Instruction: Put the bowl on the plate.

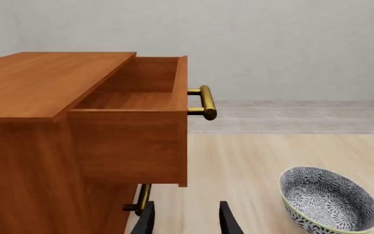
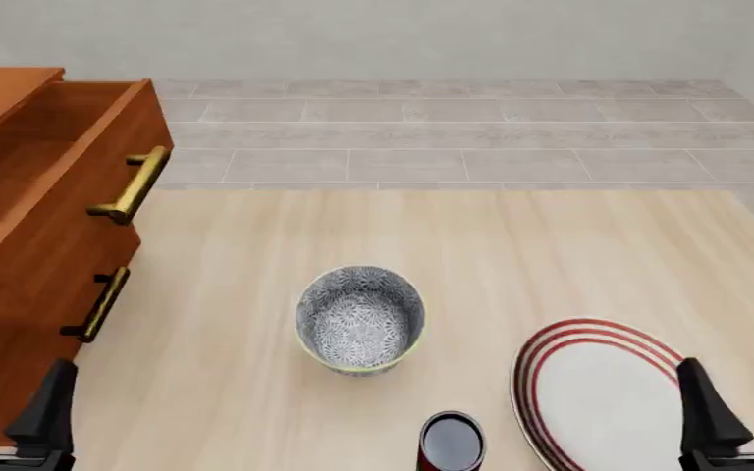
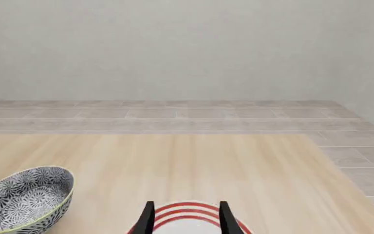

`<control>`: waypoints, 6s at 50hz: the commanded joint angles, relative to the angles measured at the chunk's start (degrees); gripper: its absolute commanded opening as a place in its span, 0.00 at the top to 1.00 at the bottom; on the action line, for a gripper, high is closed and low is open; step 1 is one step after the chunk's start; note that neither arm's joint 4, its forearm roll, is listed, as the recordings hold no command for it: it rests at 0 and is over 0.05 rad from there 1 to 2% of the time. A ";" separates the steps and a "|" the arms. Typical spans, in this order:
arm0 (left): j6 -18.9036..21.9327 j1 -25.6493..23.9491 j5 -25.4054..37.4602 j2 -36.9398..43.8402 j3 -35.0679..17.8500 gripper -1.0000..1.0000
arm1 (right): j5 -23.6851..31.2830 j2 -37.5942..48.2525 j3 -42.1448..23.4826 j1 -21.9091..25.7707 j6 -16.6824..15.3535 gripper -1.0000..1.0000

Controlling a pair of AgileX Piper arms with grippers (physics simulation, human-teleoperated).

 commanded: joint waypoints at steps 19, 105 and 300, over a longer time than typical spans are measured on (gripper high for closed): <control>0.00 0.00 0.00 0.00 0.00 0.00 | -2.43 3.87 -0.40 0.37 -1.43 0.00; 0.00 0.00 0.00 0.00 0.00 0.00 | 16.93 82.19 -56.02 35.98 -2.64 0.00; 0.00 0.00 0.00 0.00 0.00 0.00 | 15.40 84.73 -57.62 26.12 8.38 1.00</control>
